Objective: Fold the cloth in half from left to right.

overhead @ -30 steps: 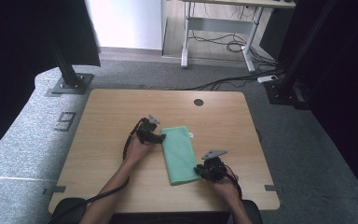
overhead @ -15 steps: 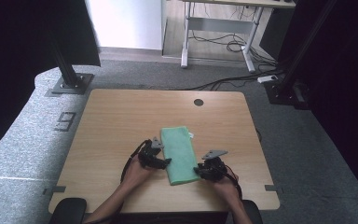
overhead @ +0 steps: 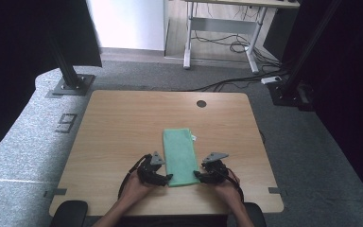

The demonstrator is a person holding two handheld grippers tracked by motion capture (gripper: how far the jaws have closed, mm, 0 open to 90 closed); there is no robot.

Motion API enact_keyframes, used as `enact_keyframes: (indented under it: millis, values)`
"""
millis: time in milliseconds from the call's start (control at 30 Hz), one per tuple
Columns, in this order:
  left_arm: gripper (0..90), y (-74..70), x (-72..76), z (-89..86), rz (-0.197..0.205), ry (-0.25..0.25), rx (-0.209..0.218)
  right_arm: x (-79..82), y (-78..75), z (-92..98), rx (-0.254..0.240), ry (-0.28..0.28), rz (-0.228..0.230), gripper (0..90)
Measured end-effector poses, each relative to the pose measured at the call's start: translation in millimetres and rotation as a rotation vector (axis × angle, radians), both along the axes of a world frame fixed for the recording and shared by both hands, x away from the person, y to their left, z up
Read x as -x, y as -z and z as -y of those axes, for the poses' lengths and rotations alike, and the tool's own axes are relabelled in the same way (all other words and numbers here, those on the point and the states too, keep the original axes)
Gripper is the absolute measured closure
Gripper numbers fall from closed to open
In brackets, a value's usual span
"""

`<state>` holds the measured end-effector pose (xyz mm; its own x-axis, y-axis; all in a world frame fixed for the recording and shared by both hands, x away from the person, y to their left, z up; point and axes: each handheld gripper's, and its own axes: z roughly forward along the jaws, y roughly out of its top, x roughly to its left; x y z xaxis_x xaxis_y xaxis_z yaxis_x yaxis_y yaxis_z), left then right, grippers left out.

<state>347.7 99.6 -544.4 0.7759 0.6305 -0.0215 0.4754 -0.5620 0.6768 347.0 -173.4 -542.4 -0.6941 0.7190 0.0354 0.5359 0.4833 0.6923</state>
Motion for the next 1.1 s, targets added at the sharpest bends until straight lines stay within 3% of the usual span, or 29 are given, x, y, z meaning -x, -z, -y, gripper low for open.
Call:
enact_keyframes:
  millis: [300,600,800,1100]
  values:
    - [22.8,-0.6,-15.1,-26.1,0.006,-0.057,-0.005,-9.0,3.2,-24.1,-0.013,0.009,0.025,38.1]
    - [20.3,0.4,-35.4,-46.7,0.004,-0.094,0.001,-31.6,4.8,-45.6,-0.02,0.023,0.039,34.9]
    - [18.1,3.3,-38.7,-50.4,0.017,-0.087,0.024,-37.5,5.6,-48.1,-0.025,0.025,0.044,34.3]
    - [17.2,3.3,-41.5,-51.0,0.018,-0.099,0.023,-35.3,4.4,-49.5,-0.021,0.03,0.039,37.2]
